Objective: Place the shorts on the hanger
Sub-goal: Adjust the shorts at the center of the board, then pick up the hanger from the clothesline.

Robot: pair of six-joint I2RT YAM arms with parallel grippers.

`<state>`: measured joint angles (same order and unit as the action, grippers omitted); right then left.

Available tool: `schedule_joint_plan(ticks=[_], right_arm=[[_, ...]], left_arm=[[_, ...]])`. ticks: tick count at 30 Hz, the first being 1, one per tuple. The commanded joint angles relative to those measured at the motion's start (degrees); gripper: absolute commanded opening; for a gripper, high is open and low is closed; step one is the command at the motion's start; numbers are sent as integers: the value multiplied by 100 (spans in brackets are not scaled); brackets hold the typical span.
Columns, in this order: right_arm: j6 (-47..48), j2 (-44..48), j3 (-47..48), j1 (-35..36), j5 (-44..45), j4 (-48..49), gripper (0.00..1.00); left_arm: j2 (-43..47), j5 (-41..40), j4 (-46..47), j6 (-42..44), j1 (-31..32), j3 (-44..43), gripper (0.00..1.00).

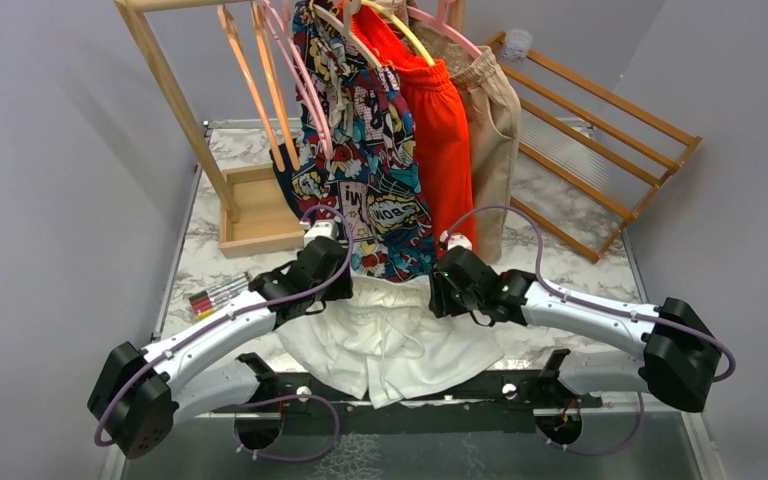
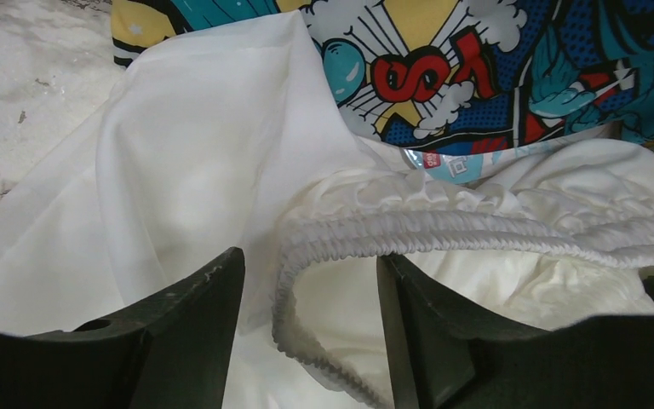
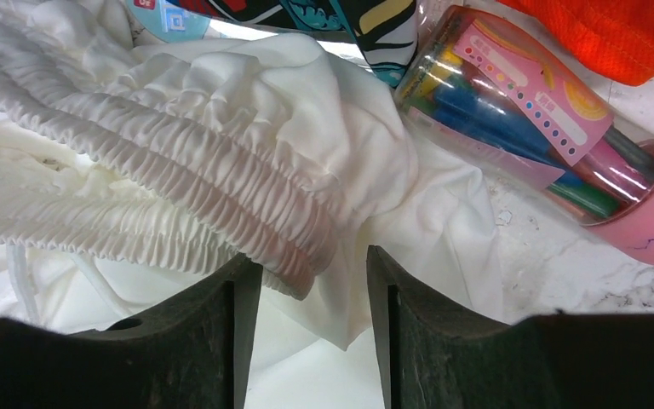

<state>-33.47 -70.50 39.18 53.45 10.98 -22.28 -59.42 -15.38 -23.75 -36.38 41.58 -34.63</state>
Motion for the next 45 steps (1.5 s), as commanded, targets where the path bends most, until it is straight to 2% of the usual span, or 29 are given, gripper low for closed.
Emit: schedule_joint_plan(ticks=[1,5,7,8,17,22,27,32,38,42,45], right_arm=[[135,244,304,-10,-128,-59,54],[204,342,449,-12,-154,-166,58],[252,368,544,-10,-177,-228,60],[278,403,591,-10,-200,-254,61],[733,1062,924,-11,-253,-267,69],[1477,2013,863,-10,-815,522,68],[1808,2449,750,-10,-1157,965,67],[1849,2534,603,-11,-1169,1154,65],[1792,2572,519,-10,-1306,1284,65],[1784,2601,528,-10,-1383,1279,65],[1770,2607,531,-11,-1440,1234,65]], left_arm=[[351,149,-218,102,-19,-324,66],[603,95,-360,120,-19,-435,84],[697,71,-446,157,-19,-523,97],[730,51,-498,188,-19,-579,99],[971,-710,-1076,941,-19,-1389,99],[1404,-1302,-1219,1377,-19,-1851,99],[1896,-1986,-993,2479,-19,-2348,95],[1134,-2403,-1032,3148,-19,-3390,94],[240,-2378,-1107,3065,-19,-4802,91],[-128,-2336,-1104,3064,-19,-5573,85],[-282,-2463,-1074,3170,-19,-6014,84]])
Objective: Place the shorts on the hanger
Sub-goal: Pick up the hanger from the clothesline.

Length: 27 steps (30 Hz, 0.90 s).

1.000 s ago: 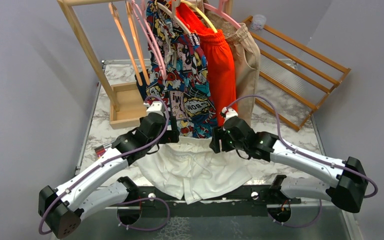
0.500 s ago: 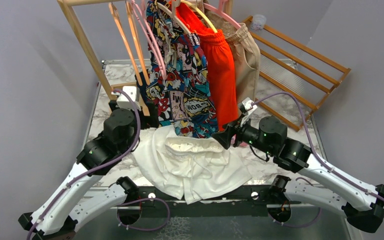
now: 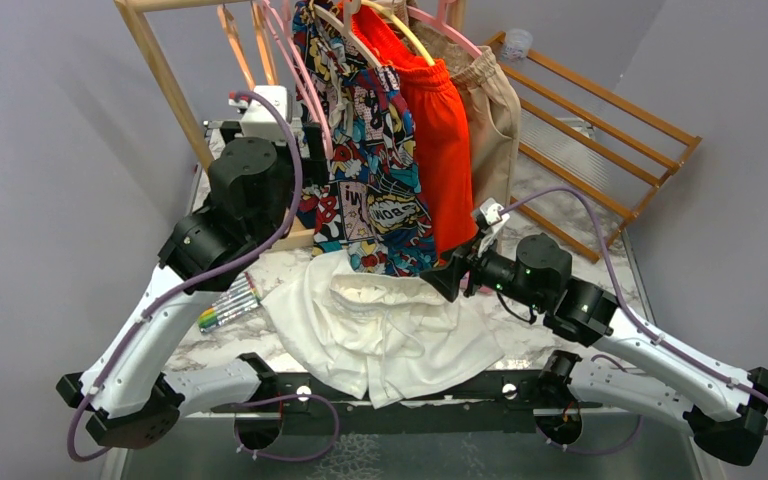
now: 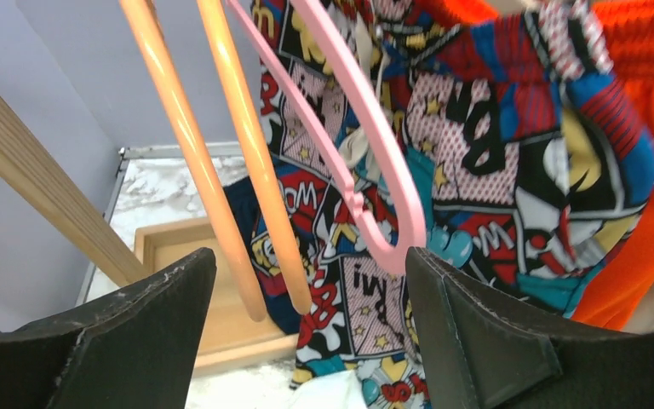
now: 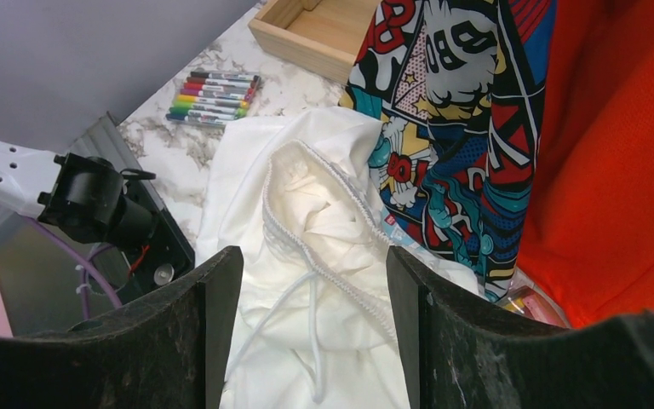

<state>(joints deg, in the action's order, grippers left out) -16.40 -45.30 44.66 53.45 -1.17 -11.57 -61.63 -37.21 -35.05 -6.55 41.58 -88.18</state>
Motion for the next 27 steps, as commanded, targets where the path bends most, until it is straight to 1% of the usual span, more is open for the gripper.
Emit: schedule_joint_plan(ticks=[1,5,8,9,11,14,15,18,22,27], right_arm=[[46,94,-20,-10,-234,156,65],[2,128,-57,-10,-243,168,65],[-34,108,-70,-14,-259,220,65],[-50,100,-72,-11,-279,233,65],[-81,54,-72,-10,-338,235,65],[-143,22,-87,-10,-410,241,64],[-157,30,-91,-10,-441,243,64],[-183,51,-107,-10,-506,273,64],[-218,101,-99,-10,-579,223,64],[-219,223,-124,-10,-521,89,64]], left_arm=[[-80,-330,67,246,-19,-773,83],[-141,-754,90,588,-20,-1086,80],[-217,-1213,186,1021,-25,-1060,77],[-237,-1346,246,1143,-27,-1035,75],[-265,-1461,351,1294,-59,-1030,68],[-447,-1445,418,1354,-232,-1202,50],[-529,-1380,361,1287,-305,-1321,46],[-801,-866,141,842,-570,-1632,46],[-1062,-246,-37,362,-821,-1981,52],[-1315,119,-93,120,-848,-2452,53]])
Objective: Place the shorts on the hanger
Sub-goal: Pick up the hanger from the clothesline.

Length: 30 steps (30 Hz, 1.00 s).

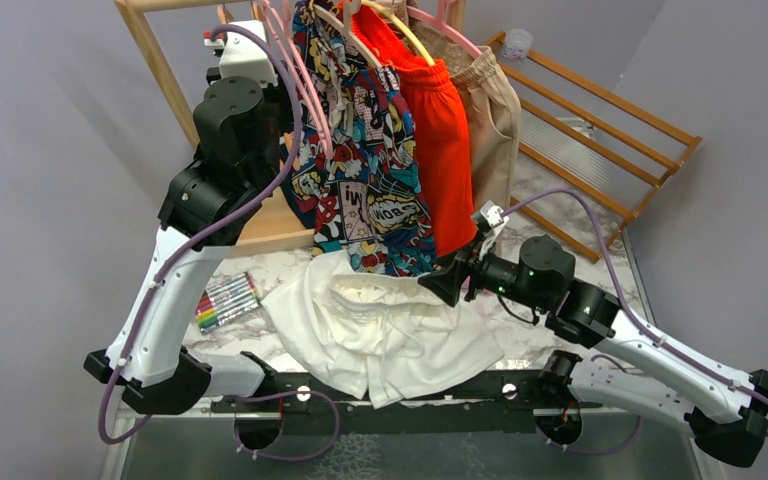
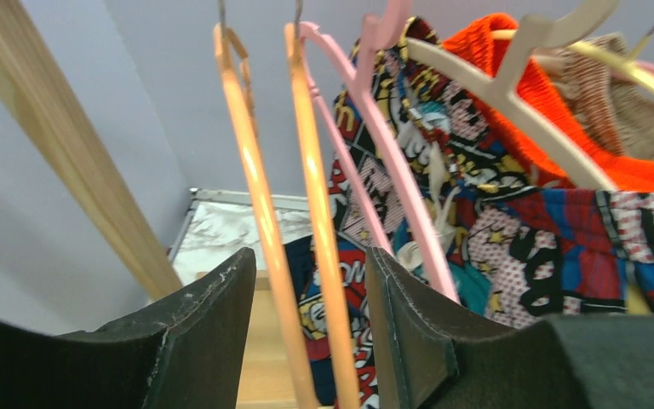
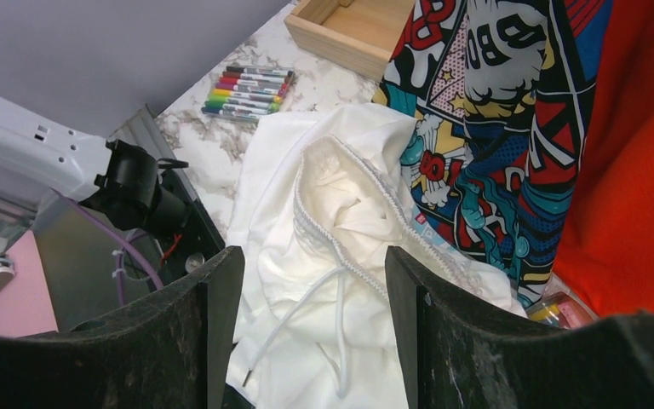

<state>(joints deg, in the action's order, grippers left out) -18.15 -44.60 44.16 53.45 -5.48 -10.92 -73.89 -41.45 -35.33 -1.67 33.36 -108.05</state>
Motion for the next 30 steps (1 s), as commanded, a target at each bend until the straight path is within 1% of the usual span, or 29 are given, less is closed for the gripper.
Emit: schedule_joint_plan(ticks=[1,9,16,22,30], right_arm=[[-37,173,-71,-10,-60,12,64],[-45,107,-22,-10,-83,11,64],[-70,101,-27,-10,-38,-8,64],[-66,83,-30,-10,-39,-22,64],[0,84,-37,-10,60,-60,64]], left_arm=[[-137,613,-63,-409,-31,-542,53],[-571,1685,-50,-864,-26,-875,51],[-863,1863,12,-923,5,-992,51],[-1059,1592,16,-842,57,-911,53],[-1187,828,13,-848,58,-761,58]])
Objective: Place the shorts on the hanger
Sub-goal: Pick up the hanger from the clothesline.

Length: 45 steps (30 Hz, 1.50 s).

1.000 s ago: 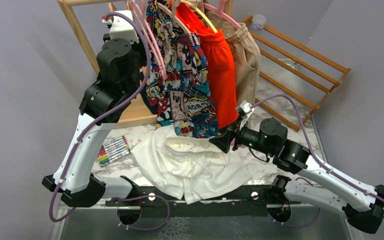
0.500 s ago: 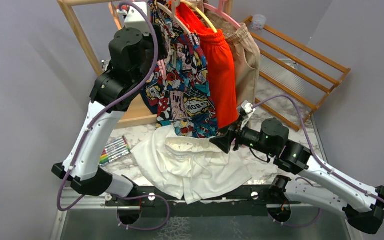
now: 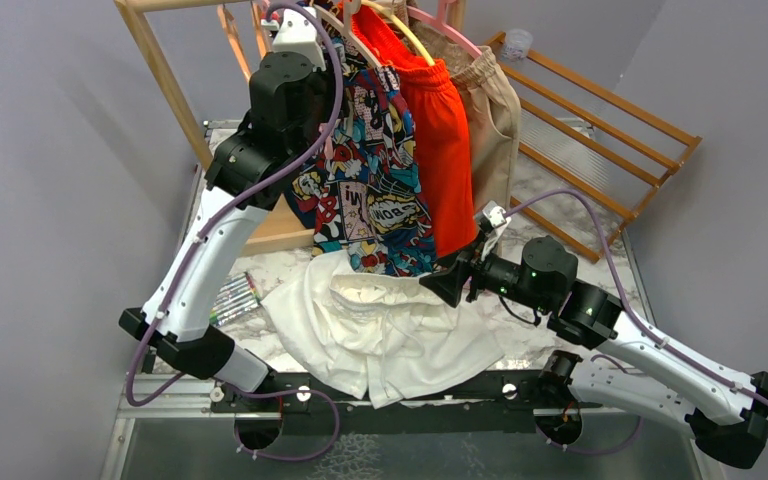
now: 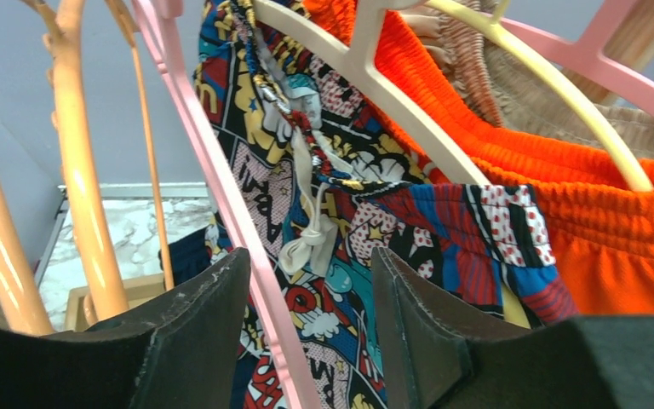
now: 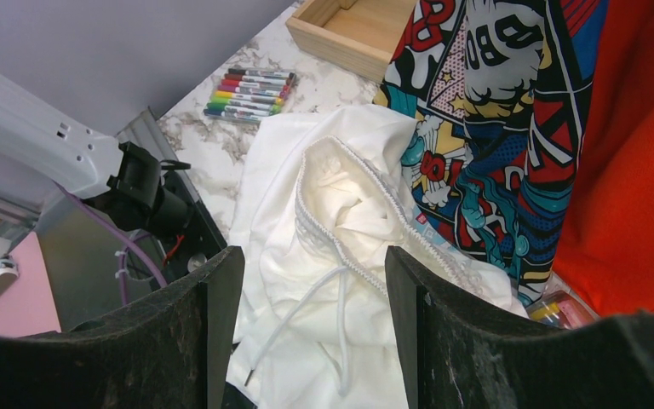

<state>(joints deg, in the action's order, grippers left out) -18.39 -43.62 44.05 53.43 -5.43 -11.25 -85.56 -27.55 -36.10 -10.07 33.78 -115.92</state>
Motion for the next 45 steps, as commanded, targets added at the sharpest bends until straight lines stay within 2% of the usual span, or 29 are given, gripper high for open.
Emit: schedule_joint_plan(ticks=[1,6,11,24,32,35,45], right_arm=[[25,-15,-41,-8,66,-27,64],[19,-2,-83,-8,84,-18,64],[13,2,-82,-8,94,-16,64],[24,151,-124,-8,165,-123,64],[11,174,-136,-9,168,-141,64],[13,161,-134,-8,165,-141,64],[1,155,-173,-8,193,-217,64]], left_arm=[[-28,-646,89,2,21,56,59],[-73,-856,91,43,17,195,60],[-165,-801,107,122,21,261,58],[-217,-602,185,225,17,401,36],[-43,-584,343,312,16,558,27],[147,-510,651,332,20,856,26],[862,-462,1676,580,19,1636,6]])
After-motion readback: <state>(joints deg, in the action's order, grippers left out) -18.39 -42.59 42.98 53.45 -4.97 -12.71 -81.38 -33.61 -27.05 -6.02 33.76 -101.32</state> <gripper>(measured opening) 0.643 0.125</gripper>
